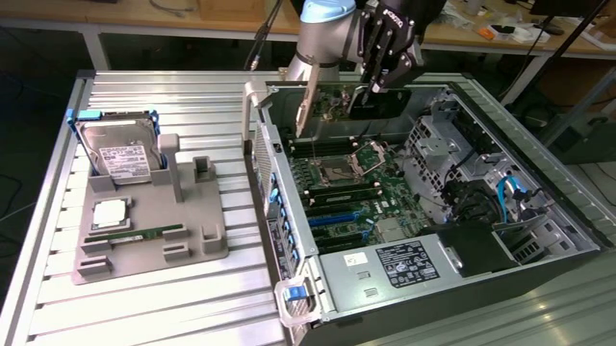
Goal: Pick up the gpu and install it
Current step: 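Insert the gpu into the slot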
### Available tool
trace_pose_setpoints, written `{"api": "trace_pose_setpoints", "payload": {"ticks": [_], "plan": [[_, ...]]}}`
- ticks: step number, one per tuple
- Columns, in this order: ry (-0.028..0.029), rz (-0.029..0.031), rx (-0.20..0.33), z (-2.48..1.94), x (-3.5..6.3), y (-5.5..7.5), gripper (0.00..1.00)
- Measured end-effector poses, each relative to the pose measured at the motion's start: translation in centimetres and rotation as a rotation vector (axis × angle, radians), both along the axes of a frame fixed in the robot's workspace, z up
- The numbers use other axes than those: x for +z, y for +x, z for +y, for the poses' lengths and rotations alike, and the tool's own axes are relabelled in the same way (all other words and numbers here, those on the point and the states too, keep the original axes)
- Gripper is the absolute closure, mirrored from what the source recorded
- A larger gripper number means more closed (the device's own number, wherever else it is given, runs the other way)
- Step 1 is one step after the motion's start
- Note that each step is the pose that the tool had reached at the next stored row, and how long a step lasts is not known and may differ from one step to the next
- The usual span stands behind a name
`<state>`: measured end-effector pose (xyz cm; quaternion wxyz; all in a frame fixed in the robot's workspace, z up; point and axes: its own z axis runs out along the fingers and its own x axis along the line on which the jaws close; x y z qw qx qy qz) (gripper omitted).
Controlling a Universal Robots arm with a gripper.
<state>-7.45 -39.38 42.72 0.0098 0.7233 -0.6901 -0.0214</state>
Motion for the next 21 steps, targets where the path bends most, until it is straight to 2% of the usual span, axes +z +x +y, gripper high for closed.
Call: {"api": "trace_pose_setpoints", "payload": {"ticks": [5, 10, 11, 13, 14, 21], "plan": [[0.0, 0.0, 0.0, 0.0, -1.0, 0.0, 0.73], [-0.0002, -0.0006, 0.0, 0.0, -1.03, 0.0, 0.73], [0.0, -0.0033, 0.0, 0.0, -1.05, 0.0, 0.73], [0.0001, -0.0147, 0.0, 0.0, -1.1, 0.0, 0.73], [0.0001, -0.0179, 0.0, 0.0, -1.11, 0.0, 0.73], [0.0002, -0.0194, 0.0, -0.01, -1.35, 0.0, 0.73]]}}
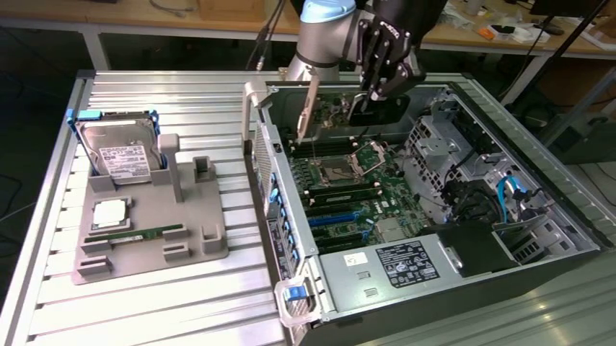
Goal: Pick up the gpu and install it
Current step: 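Insert the gpu into the slot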
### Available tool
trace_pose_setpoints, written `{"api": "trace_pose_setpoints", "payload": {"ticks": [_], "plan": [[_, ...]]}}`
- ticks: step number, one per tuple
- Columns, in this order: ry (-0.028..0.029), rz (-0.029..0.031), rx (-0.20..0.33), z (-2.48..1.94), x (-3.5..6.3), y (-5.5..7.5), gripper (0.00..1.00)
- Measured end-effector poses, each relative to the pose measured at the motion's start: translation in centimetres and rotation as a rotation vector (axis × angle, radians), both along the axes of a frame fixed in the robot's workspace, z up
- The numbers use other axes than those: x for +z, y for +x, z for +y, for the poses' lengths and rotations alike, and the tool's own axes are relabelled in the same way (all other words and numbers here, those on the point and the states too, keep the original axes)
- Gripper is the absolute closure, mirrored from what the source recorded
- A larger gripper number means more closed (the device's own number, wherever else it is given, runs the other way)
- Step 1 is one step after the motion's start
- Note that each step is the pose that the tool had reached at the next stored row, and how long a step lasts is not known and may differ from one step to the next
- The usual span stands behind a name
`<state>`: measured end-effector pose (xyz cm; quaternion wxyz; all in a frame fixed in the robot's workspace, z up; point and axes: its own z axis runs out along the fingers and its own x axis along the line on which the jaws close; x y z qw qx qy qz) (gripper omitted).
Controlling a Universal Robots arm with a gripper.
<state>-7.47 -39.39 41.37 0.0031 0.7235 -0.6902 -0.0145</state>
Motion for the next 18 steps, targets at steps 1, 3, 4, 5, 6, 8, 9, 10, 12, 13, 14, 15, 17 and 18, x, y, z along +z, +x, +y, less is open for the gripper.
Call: {"api": "trace_pose_setpoints", "payload": {"ticks": [1, 3, 4, 5, 6, 8, 9, 10, 12, 13, 14, 15, 17, 18], "plan": [[-0.0001, 0.0, 0.0, 0.0, -0.13, 0.0, 0.73], [-0.0002, 0.0001, 0.0, 0.0, -0.45, 0.0, 0.73], [-0.0001, 0.0001, 0.0, 0.0, -0.64, 0.0, 0.73], [-0.0002, 0.0001, 0.0, 0.0, -0.81, 0.0, 0.73], [-0.0002, 0.0001, 0.0, 0.0, -0.99, 0.0, 0.73], [0.0, 0.0001, 0.0, 0.0, -1.36, 0.0, 0.73], [0.0003, 0.0, 0.0, 0.0, -1.5, 0.0, 0.73], [0.0006, 0.0001, 0.0, 0.0, -1.61, 0.0, 0.73], [0.0019, -0.0001, 0.0, 0.0, -1.76, 0.0, 0.73], [0.0019, 0.0, 0.0, 0.0, -1.76, 0.0, 0.73], [0.0021, -0.0001, 0.0, -0.02, -1.78, 0.0, 0.73], [0.0021, -0.0001, 0.0, -0.08, -1.81, 0.0, 0.73], [0.0023, -0.0001, 0.0, -0.32, -1.87, 0.0, 0.73], [0.0024, -0.0001, 0.0, -0.45, -1.89, 0.0, 0.73]]}}
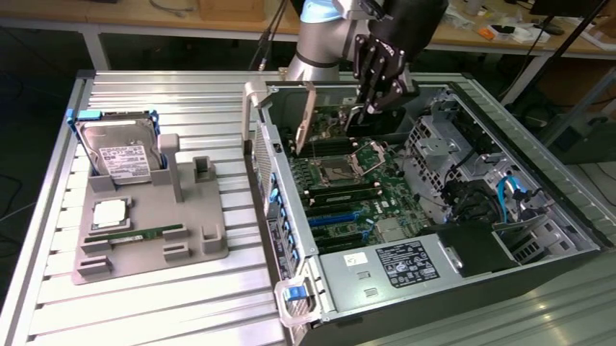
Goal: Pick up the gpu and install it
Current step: 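Insert the gpu into the slot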
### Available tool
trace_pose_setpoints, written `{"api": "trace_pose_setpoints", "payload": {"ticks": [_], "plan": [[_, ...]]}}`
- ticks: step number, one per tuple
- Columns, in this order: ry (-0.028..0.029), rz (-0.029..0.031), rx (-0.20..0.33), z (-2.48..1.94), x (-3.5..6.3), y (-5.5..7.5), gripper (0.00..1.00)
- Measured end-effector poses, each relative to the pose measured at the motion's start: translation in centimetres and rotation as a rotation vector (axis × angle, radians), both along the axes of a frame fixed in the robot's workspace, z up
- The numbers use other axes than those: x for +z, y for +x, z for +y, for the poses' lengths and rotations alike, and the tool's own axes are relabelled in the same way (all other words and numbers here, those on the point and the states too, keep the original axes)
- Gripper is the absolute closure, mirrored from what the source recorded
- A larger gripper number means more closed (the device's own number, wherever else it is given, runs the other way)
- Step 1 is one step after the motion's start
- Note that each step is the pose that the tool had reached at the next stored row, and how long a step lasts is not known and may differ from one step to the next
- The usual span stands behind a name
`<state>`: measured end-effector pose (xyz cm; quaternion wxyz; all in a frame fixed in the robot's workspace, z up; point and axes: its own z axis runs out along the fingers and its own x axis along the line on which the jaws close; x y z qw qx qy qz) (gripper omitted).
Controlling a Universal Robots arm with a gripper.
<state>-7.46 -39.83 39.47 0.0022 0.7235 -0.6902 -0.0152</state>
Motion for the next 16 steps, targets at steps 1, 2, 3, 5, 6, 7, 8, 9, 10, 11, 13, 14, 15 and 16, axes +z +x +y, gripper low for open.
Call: {"api": "trace_pose_setpoints", "payload": {"ticks": [1, 2, 3, 5, 6, 7, 8, 9, 10, 11, 13, 14, 15, 16], "plan": [[0.0001, 0.0, 0.0, -0.13, -0.03, 0.0, 0.73], [0.0002, 0.0, 0.0, -0.25, -0.05, 0.0, 0.73], [0.0002, 0.0, 0.0, -0.4, -0.07, 0.0, 0.73], [0.0002, 0.0, 0.0, -0.64, -0.12, 0.0, 0.73], [0.0003, 0.0, 0.0, -0.76, -0.15, 0.0, 0.73], [0.0003, 0.0, 0.0, -0.85, -0.18, 0.0, 0.73], [0.0004, -0.0001, 0.0, -0.91, -0.28, 0.0, 0.73], [0.0005, -0.0001, 0.0, -0.94, -0.44, 0.0, 0.73], [0.0004, 0.0, 0.0, -0.96, -0.64, 0.0, 0.73], [0.0004, 0.0, 0.0, -0.98, -0.83, 0.0, 0.73], [0.0003, 0.0, 0.0, -1.03, -1.19, 0.0, 0.73], [0.0002, 0.0001, 0.0, -1.05, -1.37, 0.0, 0.73], [-0.0004, -0.0001, 0.0, -1.05, -1.55, 0.0, 0.73], [-0.001, 0.0, 0.0, -1.05, -1.71, 0.0, 0.73]]}}
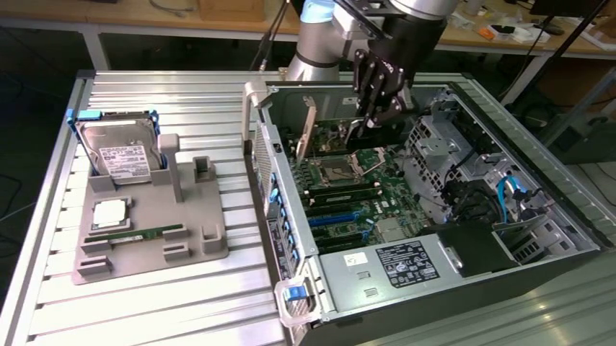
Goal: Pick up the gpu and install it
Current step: 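Insert the gpu into the slot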
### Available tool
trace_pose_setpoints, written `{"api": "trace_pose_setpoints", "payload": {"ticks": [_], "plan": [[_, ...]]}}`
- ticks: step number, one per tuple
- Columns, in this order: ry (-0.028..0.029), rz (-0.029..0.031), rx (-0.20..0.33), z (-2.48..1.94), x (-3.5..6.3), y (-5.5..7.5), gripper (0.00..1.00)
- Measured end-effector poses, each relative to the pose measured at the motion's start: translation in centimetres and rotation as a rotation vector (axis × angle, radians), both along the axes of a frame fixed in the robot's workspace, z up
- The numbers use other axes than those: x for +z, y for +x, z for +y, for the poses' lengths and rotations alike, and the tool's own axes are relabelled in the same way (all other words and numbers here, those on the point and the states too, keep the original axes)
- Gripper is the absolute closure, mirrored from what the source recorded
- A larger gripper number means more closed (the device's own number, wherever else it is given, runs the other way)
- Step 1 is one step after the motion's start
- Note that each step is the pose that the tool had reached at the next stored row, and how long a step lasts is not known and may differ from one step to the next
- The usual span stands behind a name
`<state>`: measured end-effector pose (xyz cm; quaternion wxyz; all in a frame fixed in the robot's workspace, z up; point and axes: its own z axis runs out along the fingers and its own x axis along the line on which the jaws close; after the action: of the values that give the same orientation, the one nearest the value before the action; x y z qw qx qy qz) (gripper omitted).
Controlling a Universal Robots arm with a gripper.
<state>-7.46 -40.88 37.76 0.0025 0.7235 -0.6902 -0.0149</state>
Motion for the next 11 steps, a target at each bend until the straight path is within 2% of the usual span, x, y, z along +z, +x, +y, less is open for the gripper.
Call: {"api": "trace_pose_setpoints", "payload": {"ticks": [6, 11], "plan": [[-0.0002, 0.0, 0.0, -0.13, -1.04, 0.0, 0.73], [-0.0004, 0.0001, 0.0, -0.27, -1.28, 0.0, 0.73]]}}
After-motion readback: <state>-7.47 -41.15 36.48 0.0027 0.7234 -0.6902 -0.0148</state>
